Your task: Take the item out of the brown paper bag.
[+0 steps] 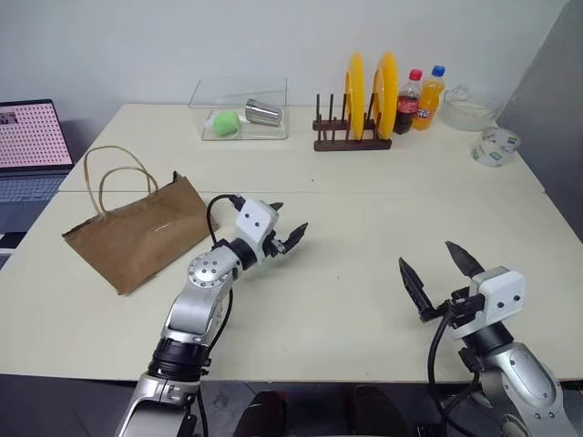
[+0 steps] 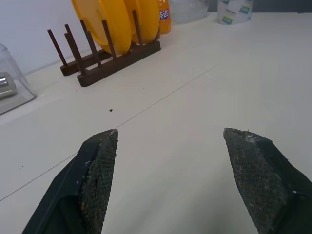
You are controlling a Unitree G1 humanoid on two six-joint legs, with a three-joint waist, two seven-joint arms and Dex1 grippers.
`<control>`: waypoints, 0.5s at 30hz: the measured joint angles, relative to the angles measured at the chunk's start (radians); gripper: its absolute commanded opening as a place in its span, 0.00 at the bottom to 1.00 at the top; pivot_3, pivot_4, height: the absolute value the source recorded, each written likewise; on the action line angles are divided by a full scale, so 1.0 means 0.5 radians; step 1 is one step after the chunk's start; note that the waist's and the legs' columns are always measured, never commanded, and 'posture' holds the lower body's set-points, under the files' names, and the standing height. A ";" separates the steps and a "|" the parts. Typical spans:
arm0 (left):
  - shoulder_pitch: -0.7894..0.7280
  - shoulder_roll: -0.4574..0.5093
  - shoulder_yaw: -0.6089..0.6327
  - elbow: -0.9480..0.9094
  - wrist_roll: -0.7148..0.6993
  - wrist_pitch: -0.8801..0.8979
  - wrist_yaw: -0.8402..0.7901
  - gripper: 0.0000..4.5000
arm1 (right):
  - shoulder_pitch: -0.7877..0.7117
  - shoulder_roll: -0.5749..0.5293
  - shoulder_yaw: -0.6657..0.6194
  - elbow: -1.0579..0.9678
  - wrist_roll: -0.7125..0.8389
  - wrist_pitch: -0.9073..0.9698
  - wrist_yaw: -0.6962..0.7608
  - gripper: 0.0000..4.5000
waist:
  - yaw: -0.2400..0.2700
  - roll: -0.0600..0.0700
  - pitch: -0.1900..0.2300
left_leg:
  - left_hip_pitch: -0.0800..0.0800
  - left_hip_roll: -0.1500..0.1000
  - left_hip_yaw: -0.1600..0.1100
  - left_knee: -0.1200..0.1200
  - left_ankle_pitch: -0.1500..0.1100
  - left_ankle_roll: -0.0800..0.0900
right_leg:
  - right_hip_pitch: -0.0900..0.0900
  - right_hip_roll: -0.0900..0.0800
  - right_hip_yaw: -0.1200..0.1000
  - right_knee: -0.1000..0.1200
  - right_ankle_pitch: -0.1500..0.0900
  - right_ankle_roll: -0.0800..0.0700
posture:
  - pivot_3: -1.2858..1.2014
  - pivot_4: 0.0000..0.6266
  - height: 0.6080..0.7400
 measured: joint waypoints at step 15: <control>0.075 0.030 0.025 -0.055 -0.003 0.033 0.058 0.81 | -0.025 -0.002 0.004 0.090 -0.002 -0.020 0.029 1.00 | 0.000 0.000 0.000 | 0.000 0.000 0.000 0.000 0.000 0.000 | 0.000 0.000 0.000 0.000 0.000 0.000 | 0.52 0.24 1.00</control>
